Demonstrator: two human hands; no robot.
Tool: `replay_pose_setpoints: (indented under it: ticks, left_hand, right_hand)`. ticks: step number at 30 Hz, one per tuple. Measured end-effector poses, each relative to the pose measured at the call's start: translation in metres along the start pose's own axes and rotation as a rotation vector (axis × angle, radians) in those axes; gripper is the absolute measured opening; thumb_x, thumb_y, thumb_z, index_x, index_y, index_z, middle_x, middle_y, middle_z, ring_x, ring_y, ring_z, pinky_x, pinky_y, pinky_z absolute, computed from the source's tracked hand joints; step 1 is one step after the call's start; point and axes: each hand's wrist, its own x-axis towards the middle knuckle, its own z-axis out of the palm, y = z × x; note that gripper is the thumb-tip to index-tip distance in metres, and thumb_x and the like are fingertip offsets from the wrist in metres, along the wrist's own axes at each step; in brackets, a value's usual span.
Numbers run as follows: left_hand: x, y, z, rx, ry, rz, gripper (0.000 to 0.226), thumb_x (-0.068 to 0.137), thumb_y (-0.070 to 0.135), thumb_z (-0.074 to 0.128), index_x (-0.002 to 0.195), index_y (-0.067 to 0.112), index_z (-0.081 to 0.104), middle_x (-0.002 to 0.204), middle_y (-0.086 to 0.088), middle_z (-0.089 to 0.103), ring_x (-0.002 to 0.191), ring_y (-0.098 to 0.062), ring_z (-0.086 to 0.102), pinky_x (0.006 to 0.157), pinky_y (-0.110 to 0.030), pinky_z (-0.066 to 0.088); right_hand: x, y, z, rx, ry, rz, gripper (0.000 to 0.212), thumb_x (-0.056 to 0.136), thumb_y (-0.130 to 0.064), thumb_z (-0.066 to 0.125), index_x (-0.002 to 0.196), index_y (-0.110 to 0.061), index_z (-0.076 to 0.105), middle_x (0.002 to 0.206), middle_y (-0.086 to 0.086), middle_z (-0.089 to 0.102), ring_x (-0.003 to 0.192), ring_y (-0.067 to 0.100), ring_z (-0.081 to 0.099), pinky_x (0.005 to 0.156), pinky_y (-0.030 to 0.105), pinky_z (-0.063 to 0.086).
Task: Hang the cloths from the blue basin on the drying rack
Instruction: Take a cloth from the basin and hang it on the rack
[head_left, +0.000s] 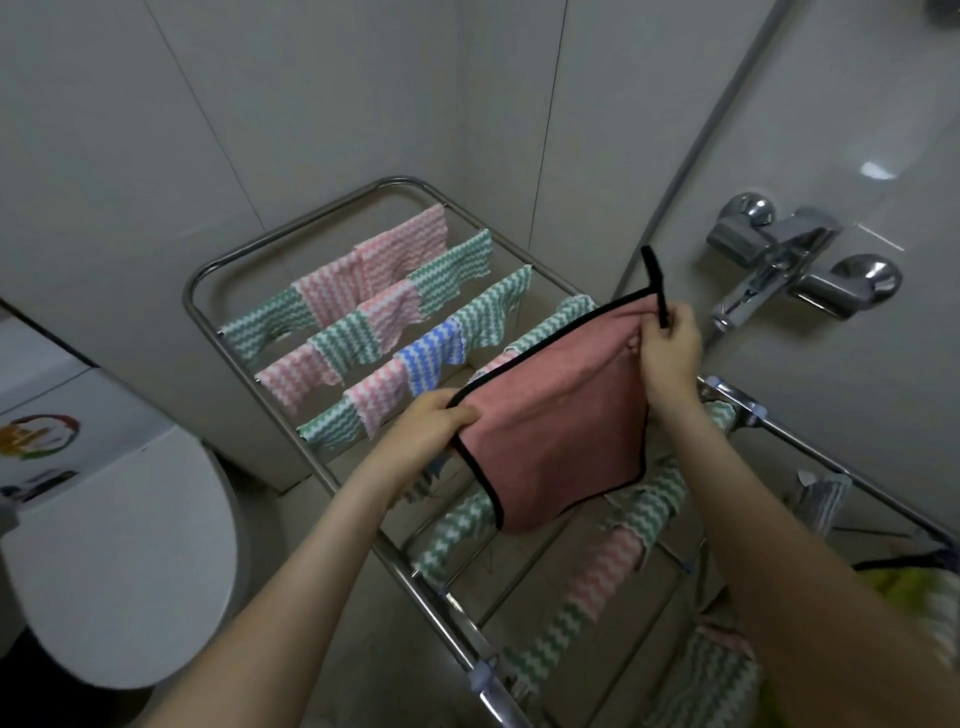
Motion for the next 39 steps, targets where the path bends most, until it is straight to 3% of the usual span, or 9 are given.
replay_pose_setpoints:
  ticks: [4, 8, 12, 15, 19, 23, 30, 34, 39]
  left_hand:
    - [0.015, -0.016, -0.001, 0.194, 0.08, -0.044, 0.016, 0.092, 0.017, 0.052, 0.093, 0.007, 0.063, 0.074, -0.013, 0.059, 0.065, -0.024, 0.057, 0.066, -0.036, 0.047]
    - [0.03, -0.036, 0.007, 0.484, 0.119, -0.062, 0.024, 0.092, 0.019, 0.055, 0.068, 0.016, 0.049, 0.07, -0.004, 0.055, 0.072, -0.021, 0.055, 0.064, -0.031, 0.04]
    - [0.04, -0.05, 0.017, 0.627, 0.096, -0.144, 0.012, 0.093, 0.02, 0.053, 0.086, 0.01, 0.055, 0.088, -0.009, 0.059, 0.084, -0.023, 0.055, 0.065, -0.027, 0.035]
    - [0.044, -0.056, 0.021, 0.641, 0.103, -0.192, 0.019, 0.092, 0.018, 0.052, 0.097, 0.001, 0.06, 0.102, -0.019, 0.065, 0.096, -0.03, 0.061, 0.07, -0.029, 0.042]
    - [0.048, -0.062, 0.027, 0.588, 0.07, -0.231, 0.018, 0.091, 0.013, 0.049, 0.092, -0.002, 0.06, 0.094, -0.025, 0.063, 0.094, -0.035, 0.063, 0.068, -0.033, 0.044]
    - [0.048, -0.063, 0.027, 0.587, 0.077, -0.232, 0.018, 0.091, 0.012, 0.048, 0.073, 0.011, 0.049, 0.085, -0.015, 0.058, 0.078, -0.026, 0.057, 0.066, -0.03, 0.042]
    - [0.045, -0.061, 0.025, 0.508, 0.072, -0.225, 0.013, 0.089, 0.008, 0.043, 0.079, 0.009, 0.051, 0.096, -0.024, 0.064, 0.086, -0.036, 0.065, 0.079, -0.048, 0.055]
    - [0.043, -0.06, 0.027, 0.489, 0.083, -0.213, 0.011, 0.092, 0.007, 0.04, 0.087, 0.007, 0.05, 0.103, -0.026, 0.061, 0.084, -0.034, 0.061, 0.074, -0.04, 0.052]
    - [0.042, -0.06, 0.027, 0.443, 0.093, -0.228, 0.01, 0.093, 0.009, 0.038, 0.086, 0.012, 0.045, 0.105, -0.023, 0.058, 0.093, -0.037, 0.061, 0.084, -0.049, 0.053]
  right_hand:
    - [0.002, 0.022, 0.018, -0.186, -0.102, 0.061, 0.019, 0.087, -0.002, 0.045, 0.104, -0.008, 0.052, 0.09, 0.015, 0.062, 0.087, 0.03, 0.061, 0.078, 0.036, 0.045]
    - [0.004, 0.042, 0.032, -0.305, -0.307, 0.077, 0.05, 0.084, 0.006, 0.049, 0.133, -0.002, 0.04, 0.121, 0.017, 0.054, 0.104, 0.025, 0.053, 0.081, 0.024, 0.037]
    - [0.006, 0.06, 0.03, -0.269, -0.34, 0.069, 0.059, 0.083, 0.018, 0.037, 0.14, 0.004, 0.031, 0.129, 0.023, 0.046, 0.108, 0.024, 0.049, 0.073, 0.011, 0.038]
    - [0.005, 0.076, 0.023, -0.143, -0.287, 0.12, 0.055, 0.084, 0.022, 0.038, 0.137, 0.01, 0.029, 0.139, 0.026, 0.037, 0.13, 0.031, 0.041, 0.086, 0.011, 0.039]
    - [0.001, 0.083, 0.02, -0.077, -0.208, 0.12, 0.051, 0.077, 0.026, 0.046, 0.121, 0.004, 0.036, 0.113, 0.012, 0.046, 0.115, 0.026, 0.046, 0.082, 0.006, 0.042]
    - [0.003, 0.103, 0.018, -0.293, -0.149, 0.229, 0.051, 0.076, 0.003, 0.068, 0.121, 0.005, 0.043, 0.117, 0.023, 0.052, 0.103, 0.029, 0.052, 0.09, 0.039, 0.044]
    - [-0.005, 0.104, 0.018, 0.039, -0.341, 0.455, 0.041, 0.095, -0.003, 0.049, 0.135, -0.006, 0.037, 0.13, 0.01, 0.046, 0.077, 0.021, 0.055, 0.057, 0.029, 0.045]
    - [-0.004, 0.106, 0.02, 0.121, -0.328, 0.466, 0.019, 0.095, 0.007, 0.044, 0.096, -0.011, 0.04, 0.098, 0.015, 0.052, 0.057, 0.013, 0.059, 0.046, 0.025, 0.053]
    - [-0.005, 0.106, 0.021, 0.175, -0.295, 0.491, 0.021, 0.097, 0.006, 0.04, 0.085, -0.012, 0.039, 0.107, 0.023, 0.051, 0.072, 0.019, 0.058, 0.054, 0.02, 0.056]
